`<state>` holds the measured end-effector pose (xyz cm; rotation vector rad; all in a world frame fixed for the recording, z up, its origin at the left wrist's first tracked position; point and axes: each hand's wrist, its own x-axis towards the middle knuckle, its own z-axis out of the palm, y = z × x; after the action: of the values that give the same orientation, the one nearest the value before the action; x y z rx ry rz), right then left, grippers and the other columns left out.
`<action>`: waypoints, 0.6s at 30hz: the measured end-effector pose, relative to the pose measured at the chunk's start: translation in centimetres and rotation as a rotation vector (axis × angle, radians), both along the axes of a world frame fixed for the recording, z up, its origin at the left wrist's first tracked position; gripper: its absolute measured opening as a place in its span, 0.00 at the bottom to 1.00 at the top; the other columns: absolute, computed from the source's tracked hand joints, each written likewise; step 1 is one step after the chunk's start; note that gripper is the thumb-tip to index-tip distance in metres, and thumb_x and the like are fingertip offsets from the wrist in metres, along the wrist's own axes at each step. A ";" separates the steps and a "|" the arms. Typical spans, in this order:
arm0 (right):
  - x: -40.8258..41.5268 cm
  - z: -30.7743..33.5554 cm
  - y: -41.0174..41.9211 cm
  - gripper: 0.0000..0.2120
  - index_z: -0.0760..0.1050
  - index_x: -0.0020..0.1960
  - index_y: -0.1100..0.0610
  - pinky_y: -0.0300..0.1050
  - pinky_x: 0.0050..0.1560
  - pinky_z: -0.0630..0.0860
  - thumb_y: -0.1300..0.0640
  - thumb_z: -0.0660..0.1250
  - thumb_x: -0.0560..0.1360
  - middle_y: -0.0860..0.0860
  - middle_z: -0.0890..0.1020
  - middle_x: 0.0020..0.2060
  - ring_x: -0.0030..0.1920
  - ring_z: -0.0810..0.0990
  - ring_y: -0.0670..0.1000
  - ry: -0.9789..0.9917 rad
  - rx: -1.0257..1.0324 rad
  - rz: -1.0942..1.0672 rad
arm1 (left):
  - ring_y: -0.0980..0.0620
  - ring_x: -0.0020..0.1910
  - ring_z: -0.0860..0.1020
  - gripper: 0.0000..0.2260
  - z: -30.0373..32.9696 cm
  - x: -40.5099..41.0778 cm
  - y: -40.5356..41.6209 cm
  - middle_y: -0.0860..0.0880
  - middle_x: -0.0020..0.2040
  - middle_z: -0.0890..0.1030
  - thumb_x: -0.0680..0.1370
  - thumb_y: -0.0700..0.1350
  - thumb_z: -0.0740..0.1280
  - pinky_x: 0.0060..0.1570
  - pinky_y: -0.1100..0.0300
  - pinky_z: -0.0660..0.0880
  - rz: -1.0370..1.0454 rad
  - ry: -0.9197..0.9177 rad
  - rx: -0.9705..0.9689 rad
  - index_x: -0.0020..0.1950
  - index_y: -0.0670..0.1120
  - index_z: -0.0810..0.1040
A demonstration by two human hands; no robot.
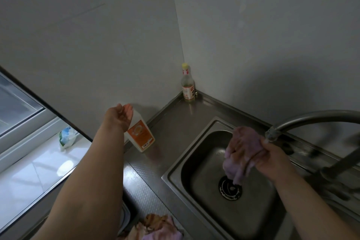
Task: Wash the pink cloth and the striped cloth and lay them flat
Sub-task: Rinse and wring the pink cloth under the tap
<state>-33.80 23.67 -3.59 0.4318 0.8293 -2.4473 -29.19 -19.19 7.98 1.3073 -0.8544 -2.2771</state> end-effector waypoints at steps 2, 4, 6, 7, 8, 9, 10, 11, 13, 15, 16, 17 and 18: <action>0.0 -0.3 0.3 0.51 0.77 0.54 0.63 0.51 0.43 0.81 0.55 0.85 0.31 0.59 0.84 0.45 0.42 0.85 0.52 -0.016 0.019 -0.003 | 0.51 0.43 0.81 0.07 0.0 0.1 0.1 0.46 0.45 0.82 0.81 0.42 0.61 0.31 0.60 0.78 -0.012 -0.012 -0.011 0.54 0.40 0.77; 0.1 -0.3 0.4 0.57 0.73 0.61 0.65 0.51 0.44 0.82 0.54 0.86 0.33 0.60 0.82 0.51 0.45 0.85 0.52 -0.032 0.042 -0.006 | 0.52 0.40 0.81 0.07 0.2 0.1 0.5 0.46 0.44 0.82 0.81 0.42 0.62 0.31 0.61 0.78 -0.025 -0.048 -0.040 0.52 0.41 0.77; 0.2 -0.2 0.6 0.61 0.70 0.65 0.66 0.53 0.49 0.81 0.54 0.85 0.34 0.61 0.79 0.58 0.50 0.84 0.53 -0.051 0.054 -0.001 | 0.54 0.39 0.80 0.08 0.3 0.2 0.8 0.48 0.39 0.82 0.82 0.44 0.62 0.29 0.63 0.78 -0.035 -0.097 -0.089 0.47 0.41 0.76; 0.3 -0.3 0.7 0.62 0.69 0.66 0.66 0.53 0.51 0.79 0.55 0.85 0.34 0.61 0.78 0.59 0.51 0.83 0.54 -0.064 0.047 0.004 | 0.55 0.37 0.80 0.09 0.4 0.2 0.9 0.48 0.34 0.83 0.82 0.45 0.62 0.27 0.65 0.77 -0.040 -0.129 -0.119 0.45 0.42 0.75; 0.5 0.1 0.8 0.61 0.70 0.66 0.66 0.53 0.50 0.80 0.56 0.85 0.34 0.62 0.79 0.57 0.50 0.84 0.55 -0.068 0.032 -0.001 | 0.56 0.35 0.80 0.09 0.4 0.2 1.0 0.49 0.29 0.82 0.82 0.46 0.62 0.25 0.66 0.76 -0.050 -0.161 -0.149 0.45 0.43 0.74; 0.6 0.4 0.9 0.58 0.71 0.64 0.66 0.53 0.48 0.81 0.57 0.85 0.36 0.62 0.80 0.54 0.48 0.84 0.55 -0.074 0.023 -0.008 | 0.57 0.32 0.79 0.10 0.6 0.2 1.3 0.49 0.25 0.81 0.82 0.47 0.62 0.24 0.67 0.75 -0.061 -0.184 -0.167 0.44 0.43 0.74; 0.9 1.1 0.9 0.52 0.72 0.63 0.65 0.51 0.46 0.82 0.58 0.85 0.41 0.62 0.81 0.51 0.45 0.85 0.54 -0.082 0.032 -0.003 | 0.57 0.30 0.79 0.10 0.6 0.2 1.6 0.50 0.24 0.80 0.82 0.48 0.62 0.23 0.67 0.75 -0.064 -0.199 -0.169 0.45 0.43 0.74; 1.2 2.2 0.7 0.41 0.73 0.60 0.65 0.49 0.42 0.83 0.59 0.82 0.51 0.61 0.83 0.47 0.42 0.85 0.54 -0.075 0.035 0.006 | 0.57 0.30 0.79 0.11 0.9 0.2 2.0 0.49 0.24 0.80 0.81 0.49 0.62 0.23 0.67 0.75 -0.053 -0.212 -0.150 0.45 0.43 0.75; 1.6 3.7 0.8 0.12 0.75 0.54 0.65 0.44 0.34 0.82 0.60 0.66 0.73 0.59 0.85 0.37 0.36 0.85 0.52 -0.102 0.073 -0.010 | 0.57 0.31 0.81 0.14 1.4 0.1 3.4 0.48 0.31 0.83 0.82 0.52 0.61 0.24 0.66 0.76 -0.033 -0.187 -0.090 0.49 0.42 0.78; 1.8 4.2 1.2 0.12 0.76 0.54 0.64 0.45 0.36 0.81 0.58 0.57 0.80 0.59 0.85 0.39 0.40 0.85 0.54 -0.119 0.097 -0.003 | 0.54 0.43 0.83 0.19 2.0 -0.5 5.9 0.47 0.47 0.85 0.84 0.53 0.55 0.33 0.64 0.79 -0.080 -0.114 -0.078 0.57 0.40 0.78; 1.9 4.3 1.5 0.14 0.76 0.56 0.63 0.48 0.41 0.81 0.56 0.56 0.81 0.59 0.84 0.42 0.45 0.84 0.55 -0.119 0.111 -0.004 | 0.52 0.53 0.82 0.20 1.9 -0.9 7.7 0.46 0.56 0.82 0.84 0.53 0.52 0.42 0.63 0.79 -0.135 -0.081 -0.099 0.61 0.40 0.76; 2.2 4.6 1.8 0.15 0.76 0.57 0.63 0.49 0.44 0.80 0.54 0.57 0.81 0.60 0.84 0.44 0.48 0.82 0.56 -0.120 0.117 0.003 | 0.50 0.60 0.79 0.21 1.7 -1.3 10.0 0.45 0.62 0.79 0.84 0.54 0.50 0.50 0.61 0.77 -0.202 -0.043 -0.121 0.62 0.41 0.75; 2.5 4.6 2.1 0.15 0.76 0.57 0.63 0.50 0.45 0.79 0.54 0.57 0.81 0.60 0.84 0.45 0.49 0.81 0.57 -0.127 0.102 -0.005 | 0.49 0.63 0.77 0.22 1.1 -1.5 12.8 0.44 0.66 0.76 0.84 0.55 0.48 0.54 0.59 0.75 -0.290 -0.007 -0.147 0.60 0.42 0.74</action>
<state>-31.29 25.80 1.06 0.6204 0.9020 -2.3611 -30.64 -6.43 9.04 1.1926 -1.2597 -2.3687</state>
